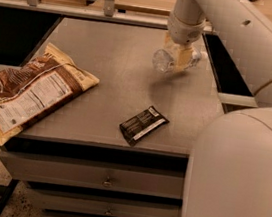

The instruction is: Move blue plastic bottle near rxbar chocolate

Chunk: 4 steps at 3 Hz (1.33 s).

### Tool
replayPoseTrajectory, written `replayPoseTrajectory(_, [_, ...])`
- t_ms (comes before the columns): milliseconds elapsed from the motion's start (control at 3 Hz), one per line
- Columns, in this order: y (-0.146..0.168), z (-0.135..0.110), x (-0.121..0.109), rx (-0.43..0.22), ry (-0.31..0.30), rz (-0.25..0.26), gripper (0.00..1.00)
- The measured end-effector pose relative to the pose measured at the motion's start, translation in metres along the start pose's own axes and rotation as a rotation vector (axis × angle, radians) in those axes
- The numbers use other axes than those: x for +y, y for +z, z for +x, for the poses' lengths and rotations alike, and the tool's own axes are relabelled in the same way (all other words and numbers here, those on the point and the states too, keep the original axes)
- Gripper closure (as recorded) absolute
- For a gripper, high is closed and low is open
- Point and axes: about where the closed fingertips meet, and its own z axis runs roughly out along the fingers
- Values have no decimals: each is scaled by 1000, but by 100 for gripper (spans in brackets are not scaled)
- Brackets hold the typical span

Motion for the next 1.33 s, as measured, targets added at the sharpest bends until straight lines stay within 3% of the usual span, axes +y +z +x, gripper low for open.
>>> replayPoseTrajectory(333, [-41, 0, 35, 12, 73, 46, 100])
replayPoseTrajectory(667, [-77, -15, 78, 31, 149, 99, 100])
replayPoseTrajectory(1000, [-93, -53, 116, 50, 168, 117, 100])
replayPoseTrajectory(1333, [-79, -101, 145, 70, 101, 81, 100])
